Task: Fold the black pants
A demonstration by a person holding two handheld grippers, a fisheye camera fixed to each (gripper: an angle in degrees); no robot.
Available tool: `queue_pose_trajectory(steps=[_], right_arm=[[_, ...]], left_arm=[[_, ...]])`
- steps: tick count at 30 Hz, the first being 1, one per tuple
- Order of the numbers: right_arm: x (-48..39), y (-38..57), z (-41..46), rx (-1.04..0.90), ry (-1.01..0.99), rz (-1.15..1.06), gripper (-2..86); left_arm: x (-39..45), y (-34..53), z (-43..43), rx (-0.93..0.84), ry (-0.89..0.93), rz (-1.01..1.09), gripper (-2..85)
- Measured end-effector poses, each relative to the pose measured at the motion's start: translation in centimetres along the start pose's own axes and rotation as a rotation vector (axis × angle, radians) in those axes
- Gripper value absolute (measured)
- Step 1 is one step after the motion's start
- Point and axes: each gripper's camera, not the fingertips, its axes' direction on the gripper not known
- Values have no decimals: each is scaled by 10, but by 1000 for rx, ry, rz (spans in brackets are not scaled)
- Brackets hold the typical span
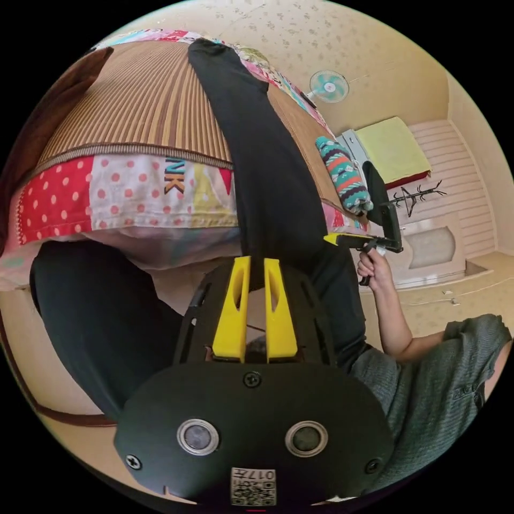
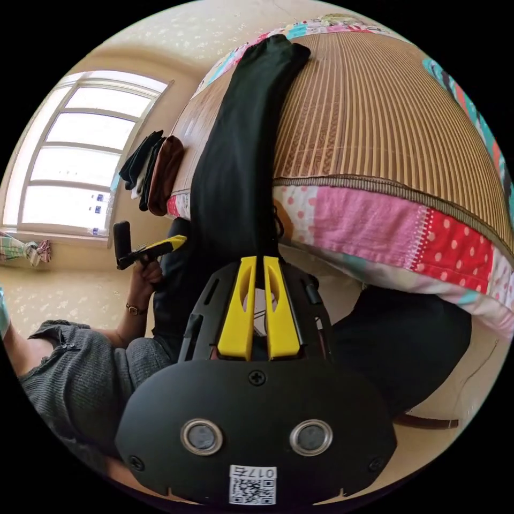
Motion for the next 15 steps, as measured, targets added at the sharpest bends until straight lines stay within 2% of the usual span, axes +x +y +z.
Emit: queue_pose_trajectory(steps=[2,3,8,15], right_arm=[[20,-3,-31,112,-87,-3,65],[25,-6,-37,132,-104,-2,71],[59,-67,-49,221,-140,20,114],[64,-153,-25,220,-65,-3,109]], left_arm=[[-9,-23,-23,130,51,7,76],[-11,-32,-24,135,44,13,82],[-32,-113,17,4,-95,24,160],[-42,-157,49,46,-106,24,147]])
